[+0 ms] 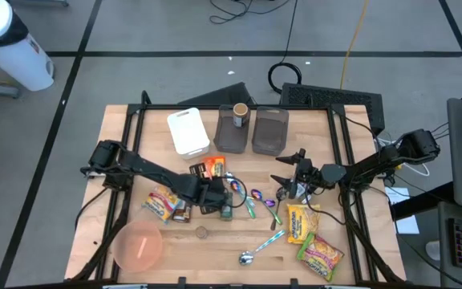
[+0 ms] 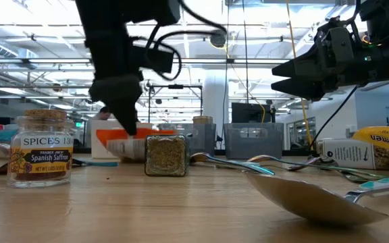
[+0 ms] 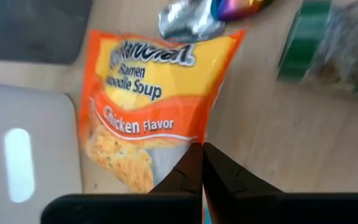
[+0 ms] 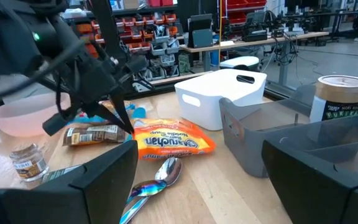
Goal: Pick & Place Food Item
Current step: Put the orange noodle pack into the white bin
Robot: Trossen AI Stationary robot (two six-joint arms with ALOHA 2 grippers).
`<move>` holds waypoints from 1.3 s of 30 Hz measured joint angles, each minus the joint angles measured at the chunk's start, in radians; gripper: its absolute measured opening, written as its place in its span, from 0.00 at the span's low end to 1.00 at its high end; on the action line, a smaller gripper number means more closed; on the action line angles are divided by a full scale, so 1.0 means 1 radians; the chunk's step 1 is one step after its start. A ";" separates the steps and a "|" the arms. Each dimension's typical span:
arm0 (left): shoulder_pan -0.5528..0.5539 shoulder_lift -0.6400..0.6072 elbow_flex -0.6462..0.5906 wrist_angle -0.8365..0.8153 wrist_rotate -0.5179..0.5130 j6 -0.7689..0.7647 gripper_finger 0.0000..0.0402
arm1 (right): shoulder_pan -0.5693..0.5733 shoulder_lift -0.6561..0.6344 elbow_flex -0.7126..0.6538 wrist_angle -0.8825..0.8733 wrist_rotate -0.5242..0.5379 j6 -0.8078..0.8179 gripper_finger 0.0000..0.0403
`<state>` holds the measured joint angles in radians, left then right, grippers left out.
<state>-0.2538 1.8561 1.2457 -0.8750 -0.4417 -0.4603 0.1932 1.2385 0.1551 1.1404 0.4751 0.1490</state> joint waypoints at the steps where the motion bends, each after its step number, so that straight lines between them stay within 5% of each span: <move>1: 0.000 0.000 -0.015 0.019 0.008 -0.005 0.01 | 0.000 0.000 0.000 0.000 0.000 0.000 0.83; 18: 0.000 0.000 -0.108 0.133 0.024 -0.040 0.02 | 0.000 0.000 0.000 0.000 0.000 0.000 0.83; 28: 0.017 0.000 -0.108 0.133 0.101 -0.049 0.14 | 0.000 0.000 0.000 0.000 0.000 0.000 0.83; 39: 0.029 0.000 -0.108 0.152 0.138 -0.041 0.38 | 0.000 0.000 0.000 0.000 0.000 -0.001 0.83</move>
<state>-0.2245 1.8561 1.1381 -0.7228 -0.3042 -0.5014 0.1932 1.2383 0.1551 1.1400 0.4749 0.1482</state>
